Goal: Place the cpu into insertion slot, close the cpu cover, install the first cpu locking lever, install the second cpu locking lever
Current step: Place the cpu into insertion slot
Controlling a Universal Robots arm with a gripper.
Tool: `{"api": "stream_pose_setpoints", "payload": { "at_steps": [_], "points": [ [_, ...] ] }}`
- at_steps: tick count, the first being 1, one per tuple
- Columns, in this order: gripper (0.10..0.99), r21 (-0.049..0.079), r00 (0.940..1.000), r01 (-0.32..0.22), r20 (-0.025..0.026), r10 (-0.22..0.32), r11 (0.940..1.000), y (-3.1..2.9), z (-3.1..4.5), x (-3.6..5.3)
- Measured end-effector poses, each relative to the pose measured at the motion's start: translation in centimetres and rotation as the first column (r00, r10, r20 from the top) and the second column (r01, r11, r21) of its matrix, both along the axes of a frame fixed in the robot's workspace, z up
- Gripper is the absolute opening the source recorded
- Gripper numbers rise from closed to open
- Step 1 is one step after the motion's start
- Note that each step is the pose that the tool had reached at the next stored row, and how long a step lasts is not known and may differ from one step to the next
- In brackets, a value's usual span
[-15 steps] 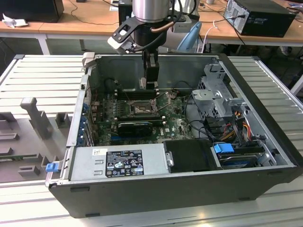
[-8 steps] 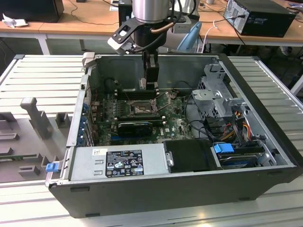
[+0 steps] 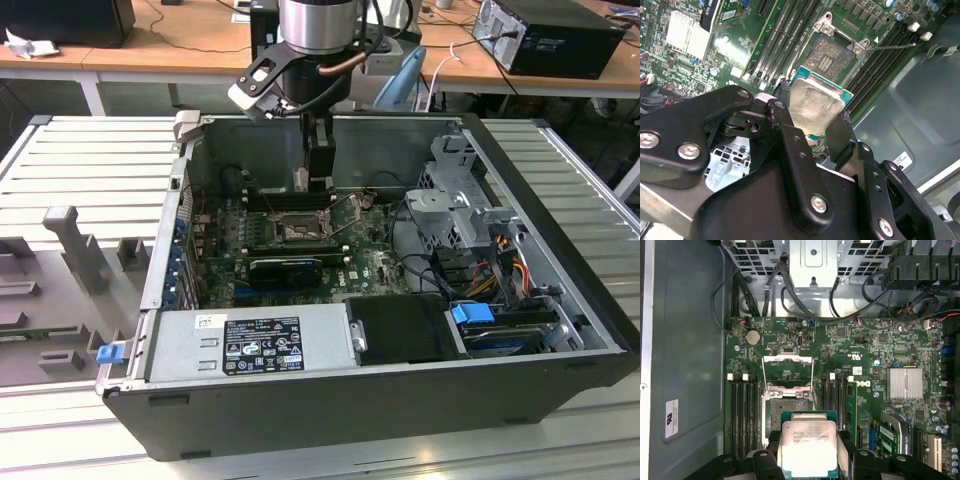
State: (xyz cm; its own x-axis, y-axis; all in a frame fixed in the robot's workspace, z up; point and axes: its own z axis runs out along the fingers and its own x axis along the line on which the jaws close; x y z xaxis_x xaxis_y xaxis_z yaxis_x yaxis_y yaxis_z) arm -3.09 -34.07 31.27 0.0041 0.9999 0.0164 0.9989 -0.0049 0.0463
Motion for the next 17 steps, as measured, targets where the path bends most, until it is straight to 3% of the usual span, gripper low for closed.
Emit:
{"api": "stream_pose_setpoints", "payload": {
  "at_steps": [4,8,11,17],
  "points": [
    [0.529,0.0,1.0,0.0,-0.0065,0.0,1.0,0.02,-0.73,0.0],
    [0.529,0.0,1.0,0.0,-0.007,0.0,1.0,0.02,-1.26,0.0],
    [0.529,0.025,1.0,0.0,-0.0071,0.0,0.9997,0.02,-1.57,0.0],
    [0.529,0.026,1.0,0.0,-0.0072,0.0,0.9997,0.02,-2.63,0.0]
  ]
}}
